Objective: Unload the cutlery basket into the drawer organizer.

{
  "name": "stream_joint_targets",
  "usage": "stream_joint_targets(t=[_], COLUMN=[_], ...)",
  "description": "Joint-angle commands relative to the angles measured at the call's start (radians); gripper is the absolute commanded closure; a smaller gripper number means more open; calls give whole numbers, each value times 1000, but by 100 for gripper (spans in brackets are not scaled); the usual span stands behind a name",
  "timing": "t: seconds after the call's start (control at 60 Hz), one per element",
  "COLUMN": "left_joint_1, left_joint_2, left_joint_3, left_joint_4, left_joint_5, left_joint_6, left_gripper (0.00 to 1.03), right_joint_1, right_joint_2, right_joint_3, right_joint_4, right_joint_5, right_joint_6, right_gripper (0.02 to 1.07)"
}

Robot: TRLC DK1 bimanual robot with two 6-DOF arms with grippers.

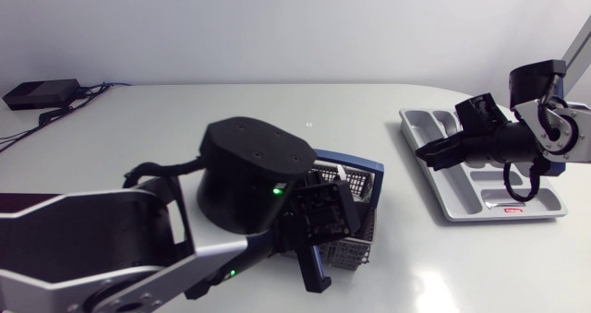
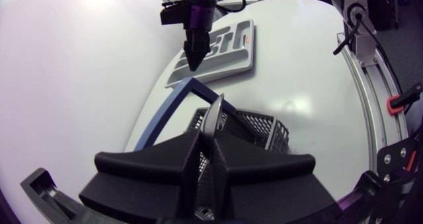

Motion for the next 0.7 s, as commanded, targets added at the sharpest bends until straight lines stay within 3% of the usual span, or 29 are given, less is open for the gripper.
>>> stream_joint_targets(t=[0.0, 0.2, 0.683], left_joint_1=[19, 71, 313], left_joint_2=[-69, -136, -110], left_joint_3=[-13, 47, 335], left_joint_4=[13, -22, -298], left_joint_5=[-1, 19, 294], left_joint_6=[7, -18, -391], left_gripper=[100, 100, 100], right_joint_1=[18, 48, 211], right_joint_2=[-28, -53, -353], right_joint_3=[-18, -15, 25], right_joint_4=[-19, -39, -229], right_joint_5=[11, 19, 17], right_joint_6=[-10, 1, 59], right_gripper=[38, 38, 38])
